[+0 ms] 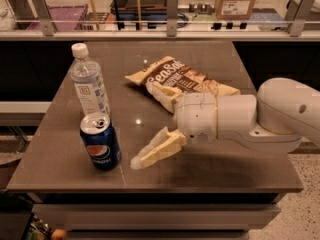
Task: Knock pepsi can over
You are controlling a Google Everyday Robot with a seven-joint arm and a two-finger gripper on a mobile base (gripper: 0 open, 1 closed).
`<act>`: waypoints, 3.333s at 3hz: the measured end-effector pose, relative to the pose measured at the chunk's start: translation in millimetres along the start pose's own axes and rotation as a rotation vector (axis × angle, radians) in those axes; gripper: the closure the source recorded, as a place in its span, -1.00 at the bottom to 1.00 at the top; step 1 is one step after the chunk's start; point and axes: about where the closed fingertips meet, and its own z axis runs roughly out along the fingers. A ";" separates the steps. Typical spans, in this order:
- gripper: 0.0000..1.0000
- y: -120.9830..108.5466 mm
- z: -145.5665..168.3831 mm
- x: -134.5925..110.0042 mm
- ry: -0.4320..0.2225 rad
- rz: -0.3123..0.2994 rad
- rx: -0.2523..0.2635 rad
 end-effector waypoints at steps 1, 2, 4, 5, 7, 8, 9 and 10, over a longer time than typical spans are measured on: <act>-1.00 9.7 19.1 -3.3 -0.029 0.007 -0.039; -1.00 25.1 37.7 -3.4 -0.061 0.026 -0.077; -1.00 43.5 62.5 -4.6 -0.105 0.046 -0.108; -1.00 44.1 72.8 -5.1 -0.121 0.042 -0.120; -0.19 43.7 80.2 0.5 -0.152 0.024 -0.126; 0.27 41.5 78.0 3.7 -0.155 0.015 -0.124; 0.72 38.2 74.1 6.5 -0.149 0.009 -0.118; 1.00 23.3 56.8 8.2 -0.082 -0.005 -0.088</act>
Offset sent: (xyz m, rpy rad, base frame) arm -0.0325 0.0603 -0.0174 0.0981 0.0706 0.1179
